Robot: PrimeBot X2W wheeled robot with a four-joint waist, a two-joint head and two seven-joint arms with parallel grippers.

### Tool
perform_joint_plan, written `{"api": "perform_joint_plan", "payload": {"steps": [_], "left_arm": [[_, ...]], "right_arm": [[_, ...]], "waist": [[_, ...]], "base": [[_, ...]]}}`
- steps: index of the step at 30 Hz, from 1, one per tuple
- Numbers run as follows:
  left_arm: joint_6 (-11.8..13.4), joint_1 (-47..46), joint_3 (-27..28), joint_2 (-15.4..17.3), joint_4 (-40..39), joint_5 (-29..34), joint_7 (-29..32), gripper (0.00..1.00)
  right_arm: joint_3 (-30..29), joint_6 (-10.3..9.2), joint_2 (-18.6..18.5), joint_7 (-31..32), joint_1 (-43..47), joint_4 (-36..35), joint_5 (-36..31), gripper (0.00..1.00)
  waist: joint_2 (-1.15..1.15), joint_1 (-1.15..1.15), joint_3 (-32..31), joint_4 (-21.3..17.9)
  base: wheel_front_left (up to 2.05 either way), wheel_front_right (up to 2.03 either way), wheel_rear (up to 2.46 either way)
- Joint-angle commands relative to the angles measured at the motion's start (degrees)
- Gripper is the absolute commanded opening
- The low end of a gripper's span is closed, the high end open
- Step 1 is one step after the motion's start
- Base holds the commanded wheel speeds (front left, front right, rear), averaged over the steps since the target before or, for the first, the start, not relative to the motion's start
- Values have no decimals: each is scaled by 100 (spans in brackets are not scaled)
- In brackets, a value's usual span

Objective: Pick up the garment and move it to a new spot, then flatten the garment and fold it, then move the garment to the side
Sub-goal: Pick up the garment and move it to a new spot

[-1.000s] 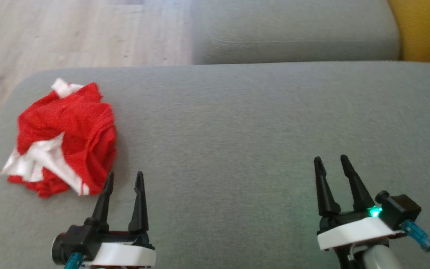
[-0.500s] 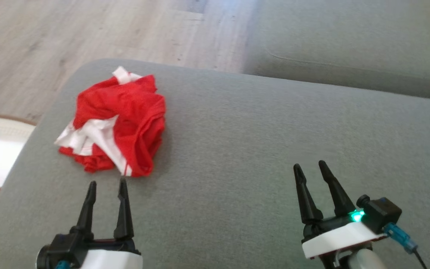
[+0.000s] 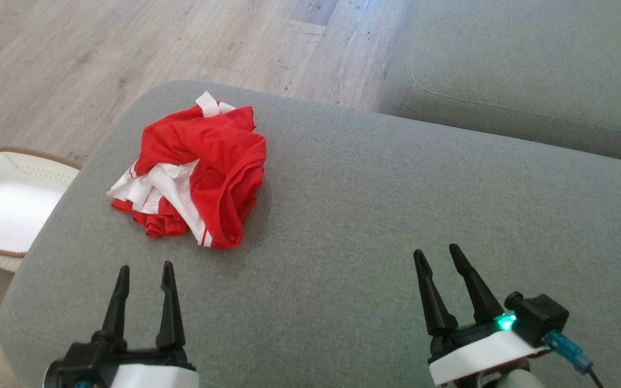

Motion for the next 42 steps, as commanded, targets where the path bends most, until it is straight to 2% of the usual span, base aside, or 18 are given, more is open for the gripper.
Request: {"api": "perform_joint_plan", "payload": {"steps": [1,8,11,17,21,26,31,36,40,41,42], "left_arm": [[-4,-153,195,-14,-222,24,-55,100],[-43,-435,527,-9,-256,46,-55,100],[-149,-795,682,146,-213,218,-55,100],[-337,-1792,745,749,409,417,-10,100],[-445,-2884,661,1364,1216,491,547,100],[-536,-4109,203,2070,2416,459,1401,100],[-545,-4877,-734,2566,3296,-250,1977,100],[-546,-5322,-1435,2888,3837,-902,2253,100],[-546,-5559,-1824,2989,4153,-1321,2288,100],[-546,-5606,-1901,3004,4224,-1415,2295,53],[-546,-5654,-1979,3024,4281,-1487,2274,0]], "right_arm": [[148,-4,-38,-63,-177,-171,49,100],[62,-4,-38,-63,-288,-243,-78,100],[-44,-4,-38,-63,-434,-330,-225,100],[-304,-4,-38,-63,-660,-512,-476,100],[-511,-4,-38,-63,-831,-701,-652,100],[-671,-4,-38,-62,-1019,-862,-845,100],[-732,-4,-38,-50,-1151,-976,-936,100],[-773,-4,-38,-38,-1206,-1067,-965,100],[-802,-4,-38,-35,-1208,-1113,-986,100],[-811,-4,-38,-36,-1208,-1121,-987,100],[-818,-4,-38,-36,-1211,-1127,-987,100]], "waist": [[0,0,22,-15],[0,0,402,-157],[0,0,761,-269],[0,0,1324,-455],[0,0,1787,-620],[0,0,2265,-835],[0,0,2588,-1063],[0,0,2799,-1216],[0,0,2887,-1272],[0,0,2901,-1277],[0,0,2914,-1279]], "base": [[0,0,0],[0,0,0],[0,0,0],[0,0,0],[0,0,0],[0,0,0],[0,0,0],[0,0,0],[0,0,0],[0,0,0],[0,0,0]]}}
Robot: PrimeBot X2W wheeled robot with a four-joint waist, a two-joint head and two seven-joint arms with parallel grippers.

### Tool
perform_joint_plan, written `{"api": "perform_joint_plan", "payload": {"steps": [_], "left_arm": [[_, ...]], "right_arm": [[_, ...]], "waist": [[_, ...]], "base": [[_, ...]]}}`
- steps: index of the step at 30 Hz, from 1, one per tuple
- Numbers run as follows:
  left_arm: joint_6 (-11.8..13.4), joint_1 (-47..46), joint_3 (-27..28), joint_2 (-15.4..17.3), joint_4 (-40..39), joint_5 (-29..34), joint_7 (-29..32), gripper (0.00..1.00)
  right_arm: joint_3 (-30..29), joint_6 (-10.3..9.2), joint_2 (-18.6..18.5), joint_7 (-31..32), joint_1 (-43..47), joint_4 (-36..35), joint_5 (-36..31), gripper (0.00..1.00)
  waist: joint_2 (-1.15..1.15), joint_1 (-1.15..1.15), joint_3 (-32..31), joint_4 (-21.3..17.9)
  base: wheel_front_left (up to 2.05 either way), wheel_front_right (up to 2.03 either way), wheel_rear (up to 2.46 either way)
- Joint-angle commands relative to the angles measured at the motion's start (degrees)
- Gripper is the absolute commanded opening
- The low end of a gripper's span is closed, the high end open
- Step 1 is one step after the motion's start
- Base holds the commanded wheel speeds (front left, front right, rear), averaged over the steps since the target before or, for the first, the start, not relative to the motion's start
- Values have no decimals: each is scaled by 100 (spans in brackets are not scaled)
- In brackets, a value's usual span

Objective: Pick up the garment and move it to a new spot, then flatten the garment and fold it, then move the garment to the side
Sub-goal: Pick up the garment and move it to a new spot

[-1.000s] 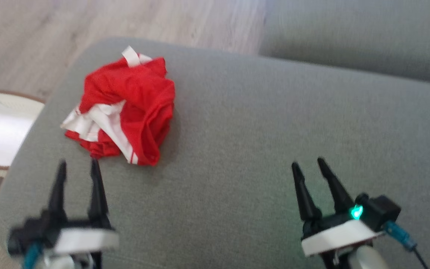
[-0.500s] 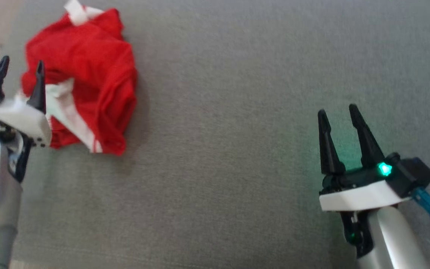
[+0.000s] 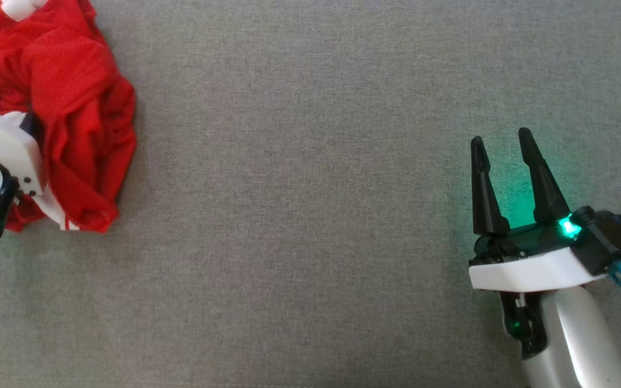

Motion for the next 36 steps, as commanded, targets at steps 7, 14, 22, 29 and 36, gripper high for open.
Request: {"api": "perform_joint_plan", "payload": {"steps": [7,14,22,29,36], "left_arm": [[10,-520,-149,439,246,-267,-752,0],[124,-1030,-135,379,243,-12,-2137,0],[348,-1239,111,249,-1071,282,-2345,0],[459,-844,183,20,-2537,407,-2348,0],[505,-663,-141,-249,-3395,385,-1932,0]], "right_arm": [[93,-4,-17,-42,-121,-147,4,100],[206,-4,-17,-52,-91,72,131,100],[292,-4,-17,-61,-13,255,424,100],[312,-4,-17,-62,93,269,722,100],[366,-4,-17,-63,125,278,850,100]], "waist": [[0,-1,-84,70],[0,-1,-536,85],[0,-1,-1080,-5],[0,-1,-1470,-185],[0,-1,-1574,-426]], "base": [[0,0,0],[0,0,0],[0,0,0],[0,0,0],[0,0,0]]}}
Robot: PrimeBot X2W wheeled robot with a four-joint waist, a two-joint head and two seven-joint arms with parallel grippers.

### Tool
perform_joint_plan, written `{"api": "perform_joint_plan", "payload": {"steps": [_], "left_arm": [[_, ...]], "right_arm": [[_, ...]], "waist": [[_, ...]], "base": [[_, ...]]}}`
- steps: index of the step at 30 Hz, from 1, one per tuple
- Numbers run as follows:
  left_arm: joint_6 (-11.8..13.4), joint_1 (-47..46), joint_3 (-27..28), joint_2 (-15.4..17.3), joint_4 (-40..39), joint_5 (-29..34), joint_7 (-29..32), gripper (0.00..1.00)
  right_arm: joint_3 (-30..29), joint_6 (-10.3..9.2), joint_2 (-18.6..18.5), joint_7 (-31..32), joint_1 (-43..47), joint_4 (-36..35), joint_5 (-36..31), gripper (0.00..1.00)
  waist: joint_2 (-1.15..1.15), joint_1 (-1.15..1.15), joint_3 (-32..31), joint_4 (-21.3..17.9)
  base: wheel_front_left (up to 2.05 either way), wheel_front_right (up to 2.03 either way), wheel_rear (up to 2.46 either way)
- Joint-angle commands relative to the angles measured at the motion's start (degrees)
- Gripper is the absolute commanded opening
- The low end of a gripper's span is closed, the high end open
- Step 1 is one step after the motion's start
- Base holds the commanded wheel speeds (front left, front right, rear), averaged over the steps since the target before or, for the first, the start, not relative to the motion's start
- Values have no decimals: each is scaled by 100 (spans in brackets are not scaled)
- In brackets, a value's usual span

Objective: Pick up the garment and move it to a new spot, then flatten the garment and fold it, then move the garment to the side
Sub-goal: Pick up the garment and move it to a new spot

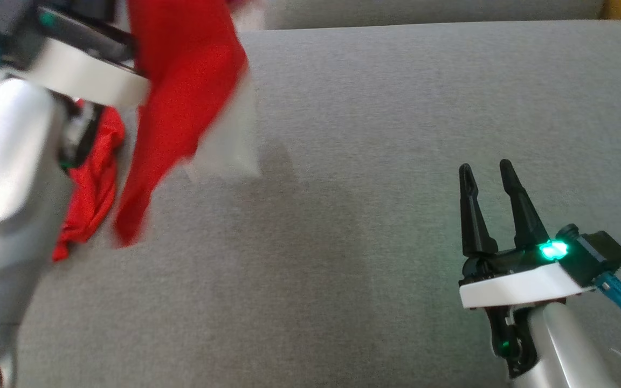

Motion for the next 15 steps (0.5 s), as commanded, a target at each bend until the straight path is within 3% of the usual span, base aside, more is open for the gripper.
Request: {"api": "perform_joint_plan", "payload": {"steps": [1,10,15], "left_arm": [[40,-174,123,139,-331,-25,127,0],[94,16,-426,-449,-914,-87,601,0],[122,-102,-695,-1020,-864,-131,571,0]], "right_arm": [[146,-4,-18,-62,-73,-190,55,100],[282,-4,-18,-62,-250,-268,270,100],[384,-4,-18,-62,-398,-319,436,100]], "waist": [[0,1,-18,-126],[0,1,144,-833],[0,1,303,-1422]], "base": [[0,0,0],[0,0,0],[0,0,0]]}}
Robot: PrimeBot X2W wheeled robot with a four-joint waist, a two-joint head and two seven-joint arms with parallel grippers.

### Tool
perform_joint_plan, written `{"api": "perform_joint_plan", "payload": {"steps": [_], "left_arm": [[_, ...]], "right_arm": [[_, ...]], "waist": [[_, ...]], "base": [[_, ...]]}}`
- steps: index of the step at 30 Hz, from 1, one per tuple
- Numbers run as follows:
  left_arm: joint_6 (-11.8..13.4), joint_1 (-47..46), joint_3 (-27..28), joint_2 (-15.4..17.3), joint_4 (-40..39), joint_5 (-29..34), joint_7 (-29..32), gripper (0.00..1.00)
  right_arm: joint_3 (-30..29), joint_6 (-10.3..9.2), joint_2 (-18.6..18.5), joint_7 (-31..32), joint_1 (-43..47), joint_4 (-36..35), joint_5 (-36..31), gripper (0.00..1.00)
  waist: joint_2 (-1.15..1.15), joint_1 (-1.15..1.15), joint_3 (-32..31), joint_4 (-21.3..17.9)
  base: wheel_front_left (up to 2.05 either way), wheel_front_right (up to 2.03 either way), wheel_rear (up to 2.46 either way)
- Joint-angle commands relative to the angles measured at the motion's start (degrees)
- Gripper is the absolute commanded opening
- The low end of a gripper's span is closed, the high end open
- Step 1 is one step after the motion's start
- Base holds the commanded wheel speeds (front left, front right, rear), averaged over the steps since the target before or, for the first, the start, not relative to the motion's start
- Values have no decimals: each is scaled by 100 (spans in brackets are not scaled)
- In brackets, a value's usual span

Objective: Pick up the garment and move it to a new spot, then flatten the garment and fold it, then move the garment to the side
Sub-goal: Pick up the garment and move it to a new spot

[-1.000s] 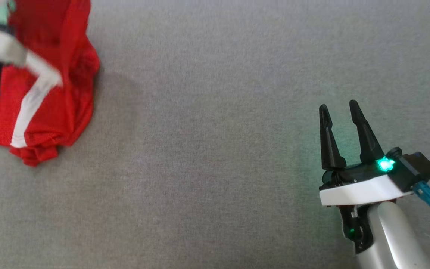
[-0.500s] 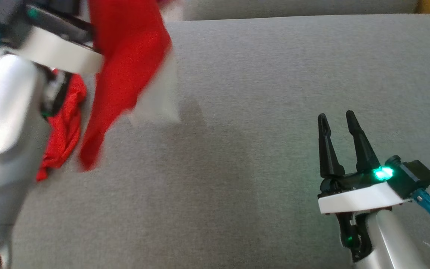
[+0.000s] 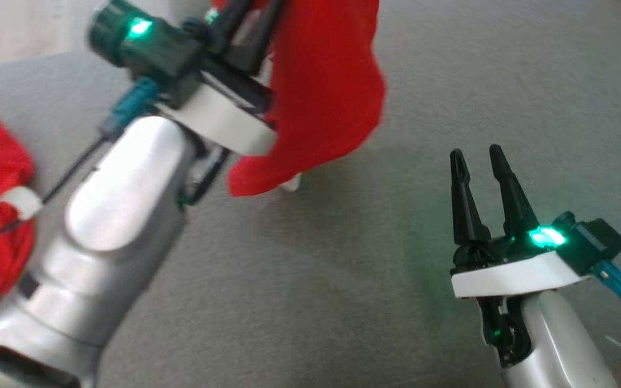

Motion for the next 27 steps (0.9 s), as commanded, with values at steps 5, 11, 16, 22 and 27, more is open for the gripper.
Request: {"api": "perform_joint_plan", "payload": {"steps": [5,11,16,22,27], "left_arm": [[68,-556,18,-413,169,-31,-97,0],[58,-394,-79,-466,1117,-105,-96,100],[150,-116,112,-296,1497,-202,-495,100],[209,713,576,121,1408,-471,-913,100],[388,1747,847,402,866,-342,-981,100]], "right_arm": [[130,-4,-19,-62,-233,-236,153,100],[81,-4,-19,-62,-200,-279,163,100],[-4,-4,-19,-62,-142,-299,123,100],[-179,-4,-19,-62,0,-258,-97,100],[-368,-4,-19,-62,154,-175,-317,100]], "waist": [[0,0,168,-593],[0,0,180,-604],[0,0,148,-390],[0,0,0,212],[0,0,-198,747]], "base": [[0,0,0],[0,0,0],[0,0,0],[0,0,0],[0,0,0]]}}
